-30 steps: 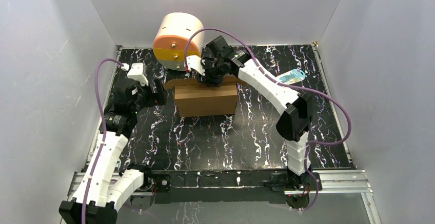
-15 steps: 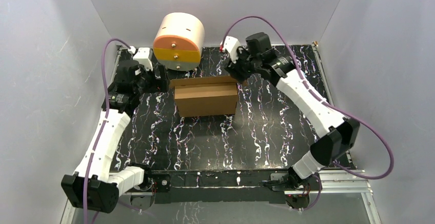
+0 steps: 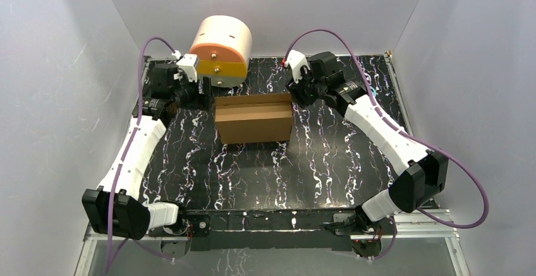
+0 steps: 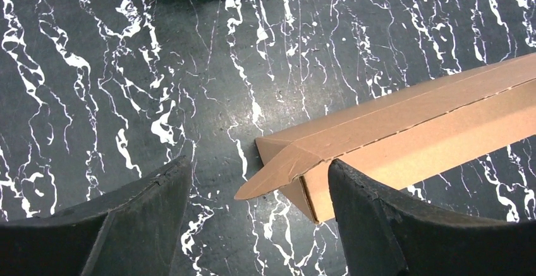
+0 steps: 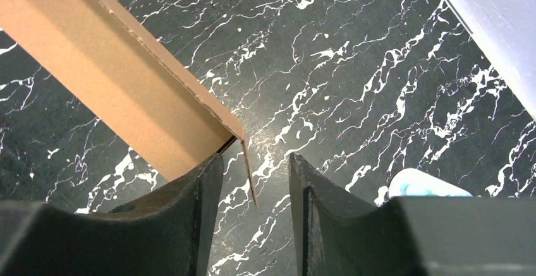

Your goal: Fold the paper box

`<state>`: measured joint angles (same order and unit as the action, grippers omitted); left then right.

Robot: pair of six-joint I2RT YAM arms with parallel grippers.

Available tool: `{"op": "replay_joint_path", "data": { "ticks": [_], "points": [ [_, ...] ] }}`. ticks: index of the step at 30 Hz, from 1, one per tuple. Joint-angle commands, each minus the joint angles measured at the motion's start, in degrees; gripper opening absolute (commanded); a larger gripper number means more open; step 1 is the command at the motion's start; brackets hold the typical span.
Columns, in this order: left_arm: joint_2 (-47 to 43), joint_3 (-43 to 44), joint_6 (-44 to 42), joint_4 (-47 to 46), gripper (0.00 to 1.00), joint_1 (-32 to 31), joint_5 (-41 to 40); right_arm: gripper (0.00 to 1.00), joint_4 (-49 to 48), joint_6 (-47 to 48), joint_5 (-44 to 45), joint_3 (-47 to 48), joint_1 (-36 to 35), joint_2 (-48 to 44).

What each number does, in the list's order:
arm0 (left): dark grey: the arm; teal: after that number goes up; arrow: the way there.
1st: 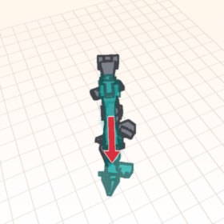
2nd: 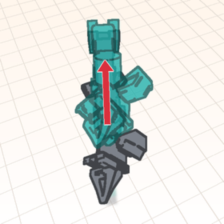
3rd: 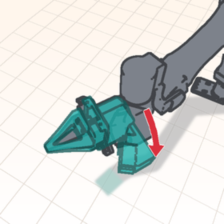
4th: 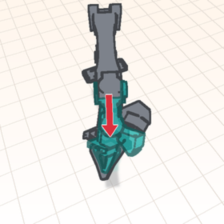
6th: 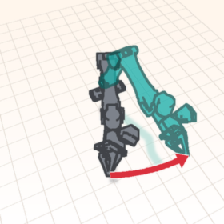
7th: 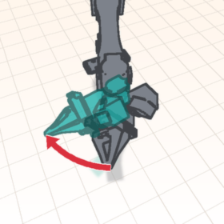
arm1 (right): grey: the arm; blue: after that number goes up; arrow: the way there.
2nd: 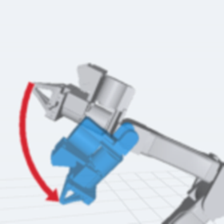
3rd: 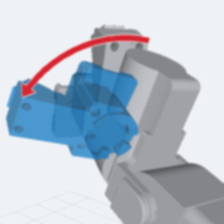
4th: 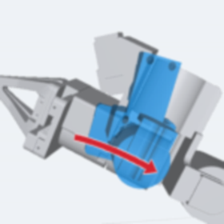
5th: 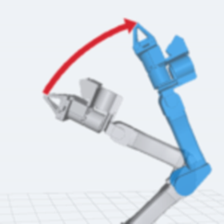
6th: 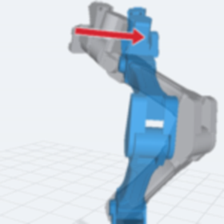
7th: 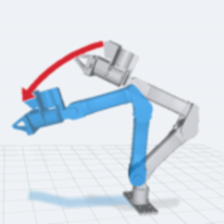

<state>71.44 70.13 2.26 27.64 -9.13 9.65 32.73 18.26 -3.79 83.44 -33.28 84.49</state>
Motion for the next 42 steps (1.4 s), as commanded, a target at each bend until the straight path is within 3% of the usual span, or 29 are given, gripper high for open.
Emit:
{"op": "replay_joint_path", "data": {
  "ticks": [1,7,12,18,22,33,38,42],
  "points": [
    [1.07,3.62,-1.99,1.80,0.76,0.25,3.64,0.49,-4.24,-2.17,0.98,-0.90,0.88,-1.72],
    [2.10,3.18,-2.00,2.06,0.73,0.25,5.26,0.38,-4.02,-3.09,0.73,-1.76,1.15,-1.98],
    [2.39,3.42,-1.93,2.07,0.64,0.25,7.07,0.26,-3.66,-4.83,-1.16,-1.94,1.11,-2.11],
    [2.40,3.26,0.18,2.21,0.43,0.25,9.64,0.20,-1.20,-7.32,-1.53,-0.65,1.12,-1.46],
    [2.00,3.13,3.88,2.21,0.36,0.25,11.26,0.16,-1.08,-11.57,-1.01,-0.51,1.11,-1.54],
    [-0.06,2.06,19.87,1.98,0.37,0.25,11.66,0.09,-1.44,-26.53,1.16,1.12,0.89,-0.90],
    [-0.97,0.97,20.75,1.76,0.42,0.25,11.29,0.09,-2.11,-28.85,2.28,1.41,-0.12,-1.04],
    [-2.55,0.98,16.07,3.15,0.48,0.25,6.98,0.09,-2.21,-27.52,3.58,0.87,-0.24,-1.03]
  ]
}}
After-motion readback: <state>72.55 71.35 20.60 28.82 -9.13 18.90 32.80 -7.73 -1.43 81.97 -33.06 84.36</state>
